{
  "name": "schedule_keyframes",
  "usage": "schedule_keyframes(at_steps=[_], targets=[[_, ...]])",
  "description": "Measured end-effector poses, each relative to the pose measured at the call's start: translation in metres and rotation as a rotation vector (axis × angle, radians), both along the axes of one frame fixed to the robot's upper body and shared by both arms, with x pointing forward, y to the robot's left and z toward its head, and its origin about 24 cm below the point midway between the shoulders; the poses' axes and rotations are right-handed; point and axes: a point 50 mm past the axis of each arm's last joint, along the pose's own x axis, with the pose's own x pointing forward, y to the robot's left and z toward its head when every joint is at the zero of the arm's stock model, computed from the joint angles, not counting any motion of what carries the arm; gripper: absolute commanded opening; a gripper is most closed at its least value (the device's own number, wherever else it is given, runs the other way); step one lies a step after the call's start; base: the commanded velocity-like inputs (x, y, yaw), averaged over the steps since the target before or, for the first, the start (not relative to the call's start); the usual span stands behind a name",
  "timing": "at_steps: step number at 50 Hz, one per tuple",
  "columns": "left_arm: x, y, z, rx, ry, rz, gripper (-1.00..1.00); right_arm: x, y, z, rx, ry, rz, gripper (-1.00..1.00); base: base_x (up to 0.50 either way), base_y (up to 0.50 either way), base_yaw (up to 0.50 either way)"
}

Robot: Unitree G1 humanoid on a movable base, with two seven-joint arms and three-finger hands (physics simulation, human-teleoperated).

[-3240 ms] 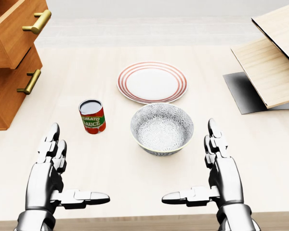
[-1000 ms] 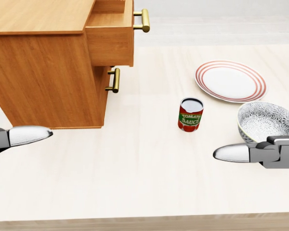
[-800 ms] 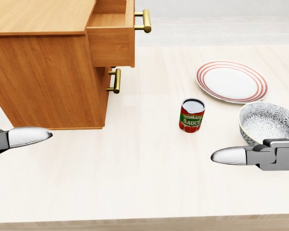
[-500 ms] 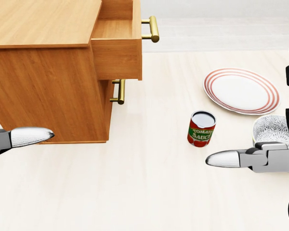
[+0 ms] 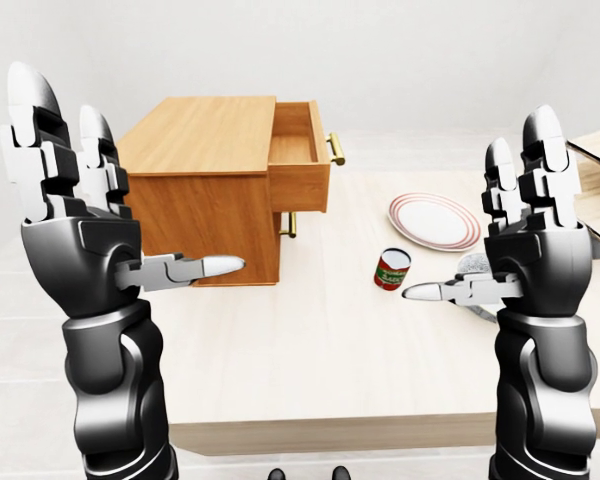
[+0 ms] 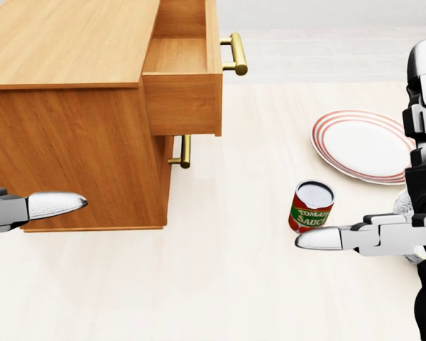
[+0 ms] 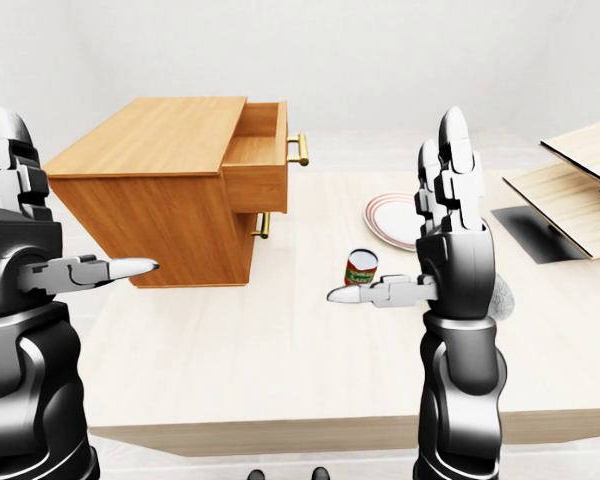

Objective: Close the top drawer of the cabinet.

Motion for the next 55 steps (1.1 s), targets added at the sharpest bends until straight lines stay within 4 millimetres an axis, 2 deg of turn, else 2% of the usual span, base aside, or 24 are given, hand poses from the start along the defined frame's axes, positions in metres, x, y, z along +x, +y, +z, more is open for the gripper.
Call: schedule_keyframes(at_steps=[15,55], targets=[[0.0,0.0,-0.003,0.001,0.015,0.003,1.0,0.004,0.002,-0.012,-0.001,0.059,0.002,1.0,0.14,0.05,0.0],[-0.001,-0.003,0.0,0.017,-0.001,-0.012,1.0,0.012,0.001,-0.024,0.004,0.122,-0.011,1.0,0.09,0.01,0.0]])
